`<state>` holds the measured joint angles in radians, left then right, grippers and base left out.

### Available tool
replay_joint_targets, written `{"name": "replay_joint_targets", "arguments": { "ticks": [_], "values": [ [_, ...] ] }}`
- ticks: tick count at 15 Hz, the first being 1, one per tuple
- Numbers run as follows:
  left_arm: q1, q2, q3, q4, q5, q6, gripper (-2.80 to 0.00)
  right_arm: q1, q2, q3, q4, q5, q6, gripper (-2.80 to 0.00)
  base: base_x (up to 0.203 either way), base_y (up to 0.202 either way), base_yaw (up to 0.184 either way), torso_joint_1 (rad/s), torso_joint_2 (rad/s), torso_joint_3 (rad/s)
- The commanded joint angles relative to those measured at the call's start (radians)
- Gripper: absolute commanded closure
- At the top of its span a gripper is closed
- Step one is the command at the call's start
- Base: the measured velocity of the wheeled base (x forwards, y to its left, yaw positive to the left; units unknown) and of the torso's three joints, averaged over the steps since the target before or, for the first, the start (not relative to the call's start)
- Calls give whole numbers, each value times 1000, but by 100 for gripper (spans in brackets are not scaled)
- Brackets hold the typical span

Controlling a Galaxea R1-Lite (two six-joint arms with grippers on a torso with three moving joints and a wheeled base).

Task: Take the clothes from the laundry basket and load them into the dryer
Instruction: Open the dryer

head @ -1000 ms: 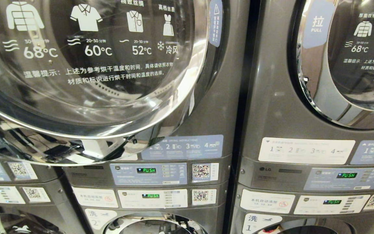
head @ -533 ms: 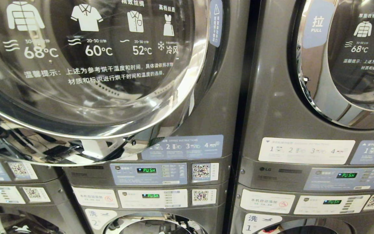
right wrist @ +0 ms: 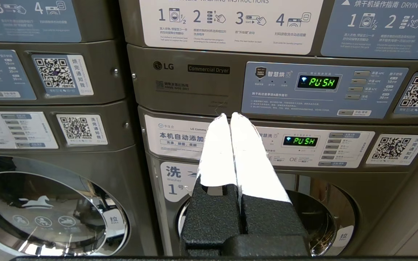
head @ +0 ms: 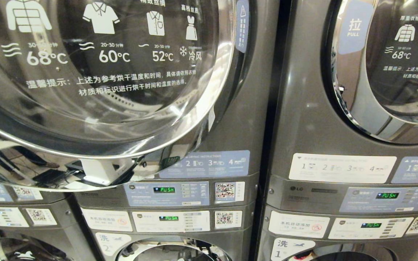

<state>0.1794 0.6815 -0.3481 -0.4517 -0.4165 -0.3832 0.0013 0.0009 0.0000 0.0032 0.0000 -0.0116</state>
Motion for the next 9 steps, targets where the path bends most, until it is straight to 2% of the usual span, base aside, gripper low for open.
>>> {"name": "replay_joint_targets", "arguments": {
  "ticks": [1,6,9],
  "values": [
    [0,-42,2,-8,-27,-3,0,0,1,0,0,0,-1,0,0,0,0,0,0,0],
    [-1,-164,19,7,-126,0,0,0,1,0,0,1,-1,0,0,0,0,0,0,0],
    [-1,-270,24,81,-142,1,0,0,1,0,0,2,-1,0,0,0,0,0,0,0]
  ]
}}
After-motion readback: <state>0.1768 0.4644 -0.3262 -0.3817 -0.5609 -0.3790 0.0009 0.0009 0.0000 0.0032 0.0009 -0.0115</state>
